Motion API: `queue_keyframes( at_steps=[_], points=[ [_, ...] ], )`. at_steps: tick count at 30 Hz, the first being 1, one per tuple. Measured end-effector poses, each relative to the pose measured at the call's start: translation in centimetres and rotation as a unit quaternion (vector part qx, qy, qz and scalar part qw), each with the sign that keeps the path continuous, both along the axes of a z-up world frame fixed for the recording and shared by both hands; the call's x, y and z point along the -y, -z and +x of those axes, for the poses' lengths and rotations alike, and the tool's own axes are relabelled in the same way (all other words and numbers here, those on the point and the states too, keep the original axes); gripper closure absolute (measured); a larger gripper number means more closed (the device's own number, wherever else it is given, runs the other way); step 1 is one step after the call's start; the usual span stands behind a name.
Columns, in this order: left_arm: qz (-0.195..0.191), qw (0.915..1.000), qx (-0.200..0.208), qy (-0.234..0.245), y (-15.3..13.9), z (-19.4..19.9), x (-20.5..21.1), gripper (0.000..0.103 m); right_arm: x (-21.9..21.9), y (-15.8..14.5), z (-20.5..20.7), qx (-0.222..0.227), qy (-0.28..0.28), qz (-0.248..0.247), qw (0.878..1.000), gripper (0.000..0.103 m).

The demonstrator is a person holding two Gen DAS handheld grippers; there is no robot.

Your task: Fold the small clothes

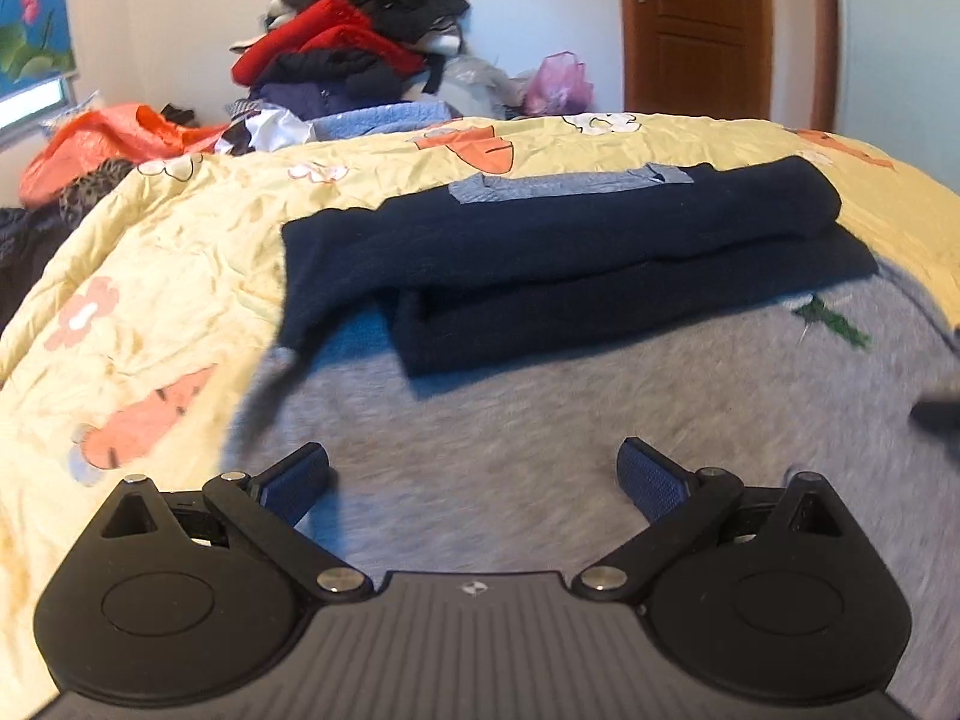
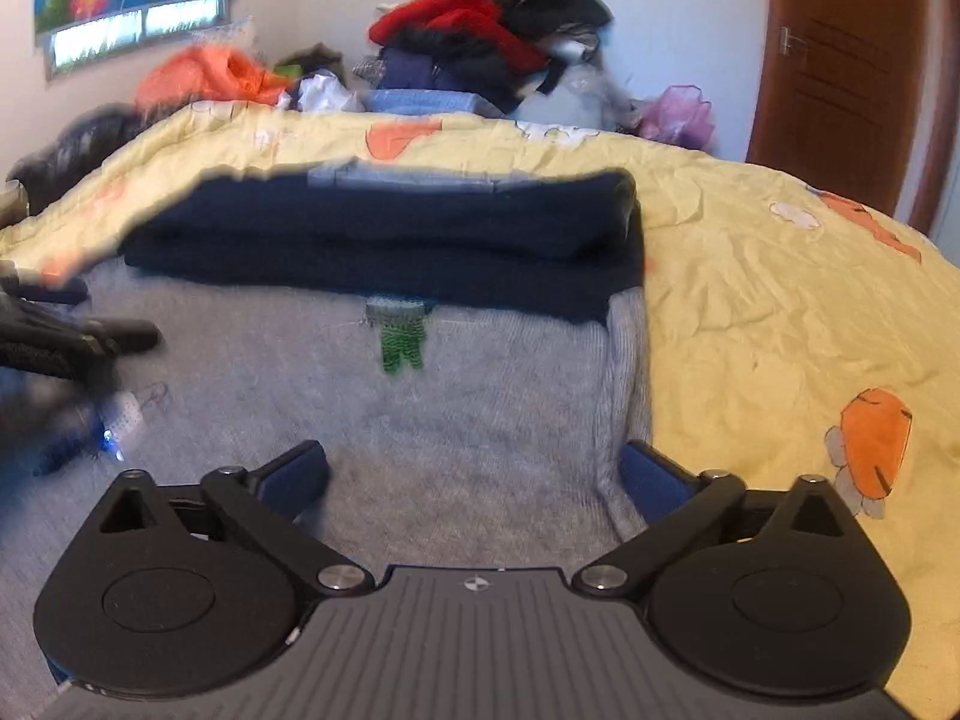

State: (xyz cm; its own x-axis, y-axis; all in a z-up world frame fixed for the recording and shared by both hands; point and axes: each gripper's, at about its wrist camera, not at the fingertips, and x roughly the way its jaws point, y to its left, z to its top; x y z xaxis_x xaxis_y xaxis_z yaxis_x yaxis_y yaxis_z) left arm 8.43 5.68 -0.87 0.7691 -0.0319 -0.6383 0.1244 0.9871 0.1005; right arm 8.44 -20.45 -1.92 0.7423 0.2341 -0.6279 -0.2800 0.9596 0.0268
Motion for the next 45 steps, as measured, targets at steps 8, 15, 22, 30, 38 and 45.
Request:
queue_keyframes(
  at_steps=[8,15,22,30,38,45],
  points=[
    [-0.012,0.9999,-0.005,-0.001,-1.1,-2.0,2.1,0.000,1.7,-3.0,-1.5,0.042,0.065,0.037,0.996,0.002],
    [-0.015,0.9995,-0.014,0.025,-0.3,-2.5,2.7,0.000,-1.3,-0.1,-0.8,-0.007,-0.008,-0.008,1.000,0.001],
    [-0.022,0.9993,-0.027,-0.013,-0.8,-4.0,-0.1,0.000,2.0,-1.0,-1.0,-0.019,0.044,-0.010,0.999,0.002],
    [0.016,0.9995,0.012,0.024,-0.4,-8.2,3.2,0.000,-2.5,-0.2,-4.1,-0.009,-0.021,-0.016,1.000,0.000],
    [-0.033,0.9982,-0.019,-0.046,-1.9,-10.2,-0.4,0.000,1.5,-0.4,-4.6,-0.020,0.062,-0.032,0.997,0.001],
    [-0.034,0.9992,-0.020,0.003,-0.4,-13.3,3.0,0.000,-2.5,0.5,-6.9,-0.030,-0.015,-0.020,0.999,0.001]
  ],
)
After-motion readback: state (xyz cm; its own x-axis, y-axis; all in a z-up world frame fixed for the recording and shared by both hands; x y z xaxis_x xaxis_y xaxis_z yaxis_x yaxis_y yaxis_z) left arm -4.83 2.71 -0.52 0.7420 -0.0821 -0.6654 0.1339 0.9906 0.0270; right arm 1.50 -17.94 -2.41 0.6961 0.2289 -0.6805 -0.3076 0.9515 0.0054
